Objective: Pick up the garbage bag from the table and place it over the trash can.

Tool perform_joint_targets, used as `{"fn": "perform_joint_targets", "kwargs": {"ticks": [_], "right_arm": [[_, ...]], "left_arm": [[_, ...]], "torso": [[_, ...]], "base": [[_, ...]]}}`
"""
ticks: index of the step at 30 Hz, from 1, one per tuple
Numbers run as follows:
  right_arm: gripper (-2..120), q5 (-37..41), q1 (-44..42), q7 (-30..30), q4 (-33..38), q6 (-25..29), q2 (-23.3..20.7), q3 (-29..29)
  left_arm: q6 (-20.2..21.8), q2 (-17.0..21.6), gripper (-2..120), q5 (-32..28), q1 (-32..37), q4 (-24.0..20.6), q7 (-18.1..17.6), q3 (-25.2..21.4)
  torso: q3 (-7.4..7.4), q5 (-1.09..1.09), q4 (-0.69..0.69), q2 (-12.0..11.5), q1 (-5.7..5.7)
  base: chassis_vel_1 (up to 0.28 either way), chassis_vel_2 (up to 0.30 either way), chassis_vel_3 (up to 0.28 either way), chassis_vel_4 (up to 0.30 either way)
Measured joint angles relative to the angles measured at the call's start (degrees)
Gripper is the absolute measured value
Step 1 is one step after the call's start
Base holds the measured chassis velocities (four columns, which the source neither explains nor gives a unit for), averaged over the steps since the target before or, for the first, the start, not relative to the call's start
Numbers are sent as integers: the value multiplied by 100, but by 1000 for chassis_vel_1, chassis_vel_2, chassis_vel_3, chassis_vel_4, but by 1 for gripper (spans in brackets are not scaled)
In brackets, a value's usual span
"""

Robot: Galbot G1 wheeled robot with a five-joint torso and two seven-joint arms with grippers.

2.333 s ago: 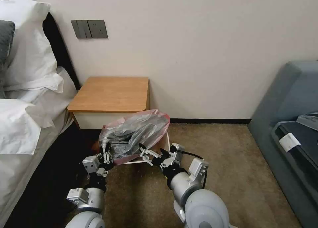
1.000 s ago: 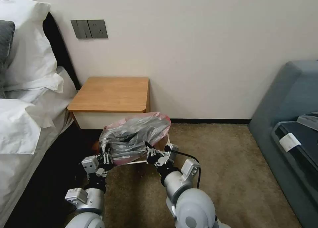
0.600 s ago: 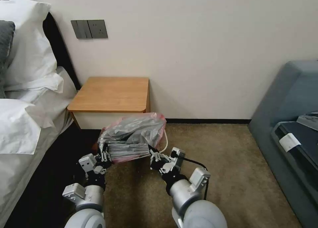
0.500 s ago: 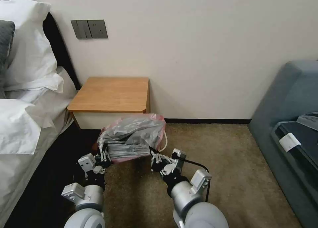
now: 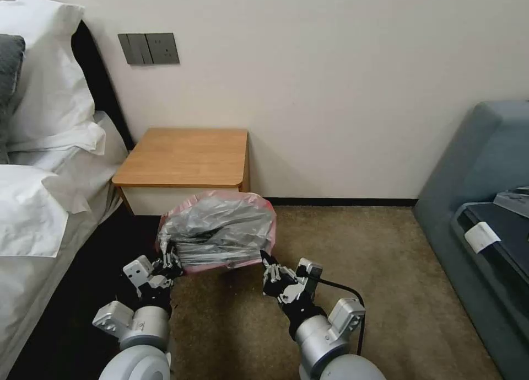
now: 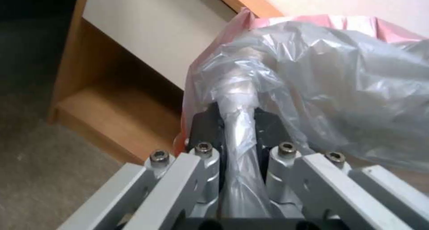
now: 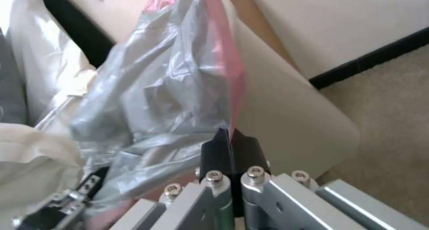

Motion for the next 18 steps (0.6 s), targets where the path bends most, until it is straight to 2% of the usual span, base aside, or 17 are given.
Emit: {"fn": "perform_joint_targets", "kwargs": {"ticks": [7, 18], "right_arm": [[0, -285, -220, -130, 87, 43, 9, 45], [0, -651, -104, -224, -480, 208, -71, 290]], "left_arm": [[138, 34, 7, -348, -19, -90, -129, -78], [560, 80, 7, -1110, 49, -387, -145, -123]], "torso": [[0, -2, 0, 0, 0], [0, 0, 0, 0, 0]], "base": [[0, 0, 0, 0], [0, 0, 0, 0]]}}
